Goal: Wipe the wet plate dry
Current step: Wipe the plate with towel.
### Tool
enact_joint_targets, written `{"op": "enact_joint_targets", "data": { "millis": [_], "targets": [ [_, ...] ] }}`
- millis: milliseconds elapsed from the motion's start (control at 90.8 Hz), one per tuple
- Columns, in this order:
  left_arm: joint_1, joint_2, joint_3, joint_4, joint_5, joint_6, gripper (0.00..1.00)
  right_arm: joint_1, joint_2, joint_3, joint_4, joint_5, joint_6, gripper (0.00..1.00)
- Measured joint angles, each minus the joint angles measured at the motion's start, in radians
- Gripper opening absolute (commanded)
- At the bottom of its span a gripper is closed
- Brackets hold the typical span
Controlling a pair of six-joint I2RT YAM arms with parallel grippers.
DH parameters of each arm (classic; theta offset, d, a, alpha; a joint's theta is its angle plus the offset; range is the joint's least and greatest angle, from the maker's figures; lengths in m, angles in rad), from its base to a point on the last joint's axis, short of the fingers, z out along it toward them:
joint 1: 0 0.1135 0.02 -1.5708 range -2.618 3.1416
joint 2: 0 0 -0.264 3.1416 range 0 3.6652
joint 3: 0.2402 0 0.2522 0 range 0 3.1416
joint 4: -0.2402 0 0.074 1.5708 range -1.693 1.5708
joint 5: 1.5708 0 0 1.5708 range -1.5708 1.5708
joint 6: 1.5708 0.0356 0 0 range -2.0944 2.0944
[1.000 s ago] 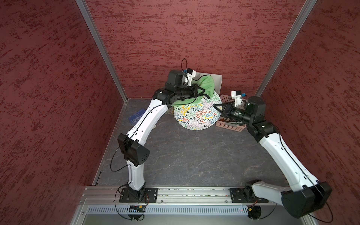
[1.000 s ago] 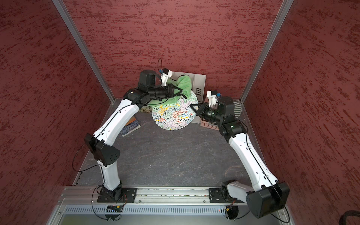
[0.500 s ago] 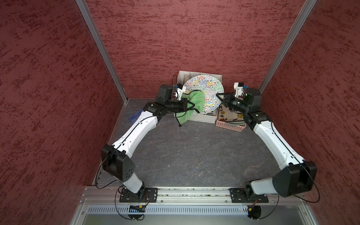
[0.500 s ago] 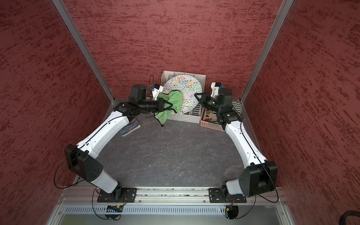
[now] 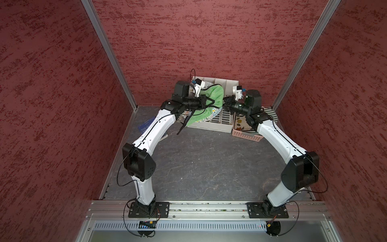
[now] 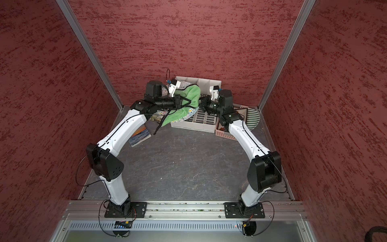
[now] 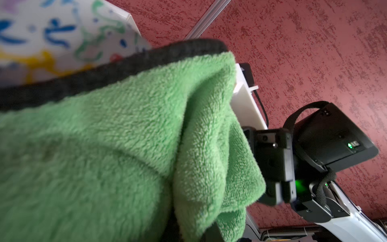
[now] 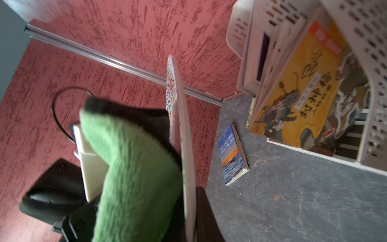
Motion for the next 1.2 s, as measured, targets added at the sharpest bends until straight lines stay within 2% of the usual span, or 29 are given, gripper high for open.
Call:
{"op": "enact_joint_targets", "data": {
  "millis": [88, 154, 286, 419, 595, 782, 992, 1201],
  "targets": [
    [0.056, -0.108, -0.156, 0.092, 0.005, -0.093, 0.0, -0.056, -0.018, -0.005, 0.019, 0.026, 0.024, 0.0],
    [0.139, -0.178, -0.213, 0.156, 0.006, -0.166, 0.0, -0.103, -0.045, -0.012, 0.076, 0.04, 0.064, 0.0],
    [0.286, -0.246, -0.22, 0.363, 0.01, -0.333, 0.0, -0.164, -0.095, -0.016, 0.271, 0.038, 0.206, 0.0],
    [0.343, -0.228, -0.22, 0.687, 0.026, -0.579, 0.0, -0.156, -0.121, -0.047, 0.531, 0.011, 0.386, 0.0],
    [0.319, -0.099, -0.174, 1.007, 0.032, -0.819, 0.0, -0.137, -0.109, -0.071, 0.729, -0.052, 0.541, 0.0],
    [0.253, 0.058, 0.006, 1.186, 0.024, -1.008, 0.0, -0.108, -0.087, -0.092, 0.757, -0.114, 0.571, 0.0],
    [0.193, 0.127, 0.187, 1.297, -0.014, -1.142, 0.0, -0.049, -0.047, -0.067, 0.823, -0.138, 0.606, 0.0],
    [0.107, 0.144, 0.209, 1.347, -0.055, -1.189, 0.0, 0.007, 0.05, 0.128, 0.851, -0.134, 0.6, 0.0]
  ]
}}
